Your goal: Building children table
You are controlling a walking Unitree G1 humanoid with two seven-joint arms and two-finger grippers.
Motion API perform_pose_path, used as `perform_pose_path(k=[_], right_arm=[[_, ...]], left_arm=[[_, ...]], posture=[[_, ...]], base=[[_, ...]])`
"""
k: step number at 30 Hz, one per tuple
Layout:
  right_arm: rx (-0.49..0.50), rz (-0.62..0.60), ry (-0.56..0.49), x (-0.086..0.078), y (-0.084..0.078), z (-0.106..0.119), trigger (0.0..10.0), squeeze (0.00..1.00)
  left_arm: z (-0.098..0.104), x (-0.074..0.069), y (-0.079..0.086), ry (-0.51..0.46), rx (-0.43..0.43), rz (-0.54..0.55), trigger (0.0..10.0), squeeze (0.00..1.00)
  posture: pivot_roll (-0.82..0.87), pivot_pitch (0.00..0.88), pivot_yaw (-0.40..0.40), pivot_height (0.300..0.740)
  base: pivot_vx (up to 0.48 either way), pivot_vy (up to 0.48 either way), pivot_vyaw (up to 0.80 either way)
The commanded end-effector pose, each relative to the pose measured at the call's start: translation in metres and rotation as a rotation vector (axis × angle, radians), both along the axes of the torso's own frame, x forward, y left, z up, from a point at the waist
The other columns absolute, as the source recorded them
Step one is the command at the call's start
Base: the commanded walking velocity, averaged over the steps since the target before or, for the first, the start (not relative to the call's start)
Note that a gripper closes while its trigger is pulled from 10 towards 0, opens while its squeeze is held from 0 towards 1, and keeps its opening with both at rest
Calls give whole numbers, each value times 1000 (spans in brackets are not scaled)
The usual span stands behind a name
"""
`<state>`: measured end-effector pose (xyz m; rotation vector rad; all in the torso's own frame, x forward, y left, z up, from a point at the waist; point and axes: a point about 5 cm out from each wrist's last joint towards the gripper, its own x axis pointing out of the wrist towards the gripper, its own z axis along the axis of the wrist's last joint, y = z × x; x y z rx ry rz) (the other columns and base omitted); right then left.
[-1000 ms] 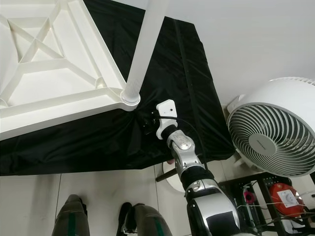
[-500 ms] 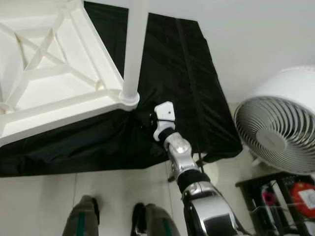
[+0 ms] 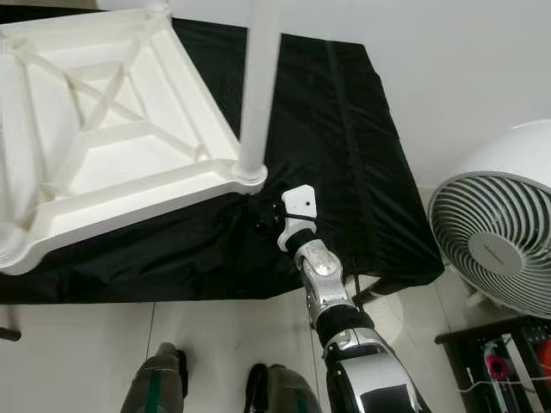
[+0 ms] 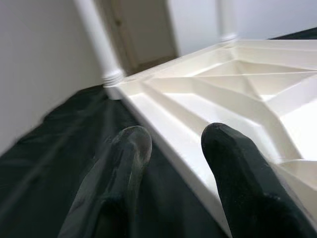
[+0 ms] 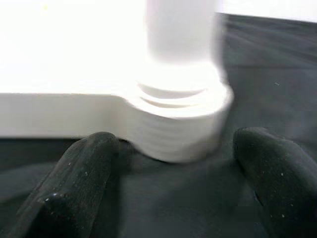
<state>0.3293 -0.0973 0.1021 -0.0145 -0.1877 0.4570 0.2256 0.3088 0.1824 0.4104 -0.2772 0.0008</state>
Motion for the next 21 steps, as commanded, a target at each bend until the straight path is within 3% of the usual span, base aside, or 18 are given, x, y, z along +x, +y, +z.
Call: perform_pose_path(k=[1, 5, 11, 14, 21], right_arm=[[-22, -46, 39, -2, -9, -8, 10000, 0], [1, -135, 84, 2, -16, -9, 10000, 0], [36, -140, 78, 2, -11, -4, 10000, 0], [62, -180, 77, 4, -9, -1, 10000, 0], [65, -293, 78, 10, -13, 6, 10000, 0]], left_arm=[[-8, 5, -23, 39, 9, -99, 10000, 0], [-24, 6, -54, 88, -32, -203, 10000, 0], [-32, 6, -69, 112, -91, -216, 10000, 0], [-36, 8, -91, 116, -145, -239, 10000, 0], [-38, 17, -116, 96, -220, -235, 10000, 0]], posture=[[206, 111, -69, 740], [193, 115, -51, 740], [184, 112, -29, 740], [179, 108, -15, 740], [174, 100, -8, 740]], base=[[0, 0, 0], [0, 0, 0], [0, 0, 0], [0, 0, 0], [0, 0, 0]])
